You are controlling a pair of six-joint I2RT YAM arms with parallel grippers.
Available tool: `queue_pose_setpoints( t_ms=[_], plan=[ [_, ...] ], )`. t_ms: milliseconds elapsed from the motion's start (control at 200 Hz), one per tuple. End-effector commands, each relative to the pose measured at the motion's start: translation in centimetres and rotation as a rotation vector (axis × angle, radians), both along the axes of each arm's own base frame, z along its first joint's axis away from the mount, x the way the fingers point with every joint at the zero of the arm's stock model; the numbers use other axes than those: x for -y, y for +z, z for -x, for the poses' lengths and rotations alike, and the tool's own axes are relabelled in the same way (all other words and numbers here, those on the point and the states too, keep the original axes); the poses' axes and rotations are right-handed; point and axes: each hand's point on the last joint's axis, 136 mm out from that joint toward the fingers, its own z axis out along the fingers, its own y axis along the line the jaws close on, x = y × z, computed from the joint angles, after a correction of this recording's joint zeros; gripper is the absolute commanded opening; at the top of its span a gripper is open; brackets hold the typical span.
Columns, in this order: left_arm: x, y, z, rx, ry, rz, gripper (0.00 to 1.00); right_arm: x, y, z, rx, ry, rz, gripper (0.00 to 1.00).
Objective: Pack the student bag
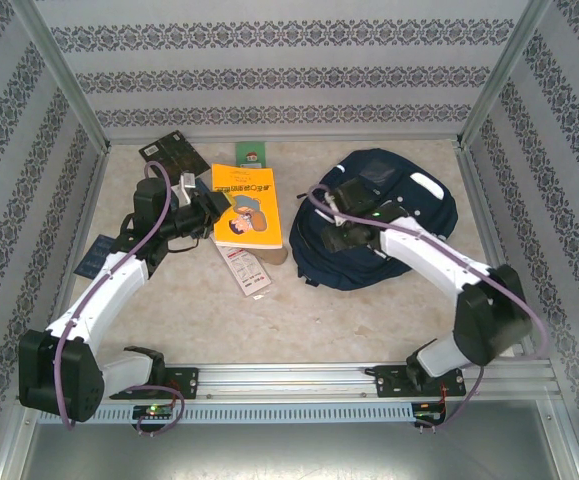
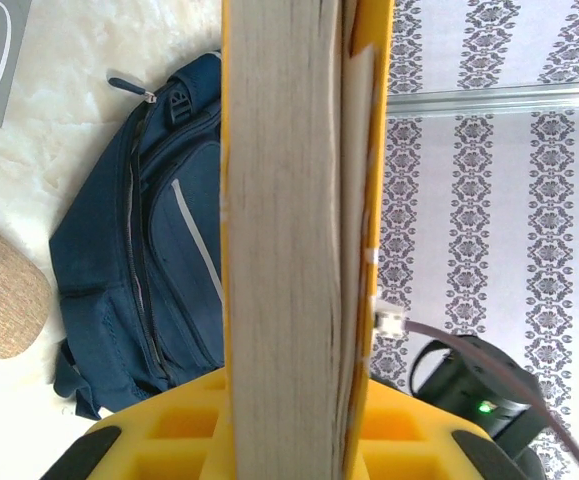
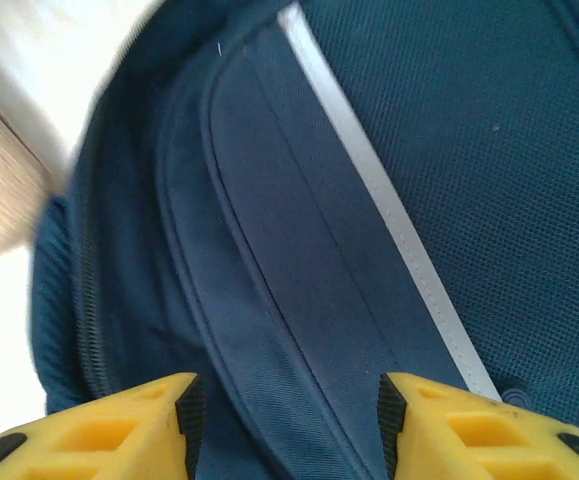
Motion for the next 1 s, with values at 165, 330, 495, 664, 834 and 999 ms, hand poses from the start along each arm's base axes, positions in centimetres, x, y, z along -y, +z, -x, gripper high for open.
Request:
queue_pose_setpoints(
  t_ms=[165, 330, 495, 664, 834, 999],
  plan=[
    [0.3, 2.7, 1.0, 0.111, -0.028, -0.011, 0.0, 1.6, -3.1, -1.1, -0.049, 0.152, 0.337, 0.5],
    [0.3, 2.5, 1.3, 0.107, -0.031, -0.014, 0.0, 1.9, -4.6, -2.1, -0.077, 0.135, 0.402, 0.47],
    [0.4, 2.9, 1.5, 0.116, -0.042, -0.018, 0.0, 2.0, -6.5, -2.3, -0.106, 0.124, 0.414, 0.26],
    [0.4, 2.5, 1.5, 0.112, -0.049, -0.034, 0.0, 0.8, -4.3, -2.3, -0.057, 0.091, 0.296, 0.0],
    [0.6, 1.7, 0.8, 0.105, -0.05, -0.042, 0.0, -0.9, 1.5, -2.9, 0.025, 0.056, 0.138, 0.0],
    [1.5, 0.9, -0.4, 0.097, -0.046, -0.058, 0.0, -1.1, 7.5, -3.7, 0.084, 0.005, -0.003, 0.0]
  ],
)
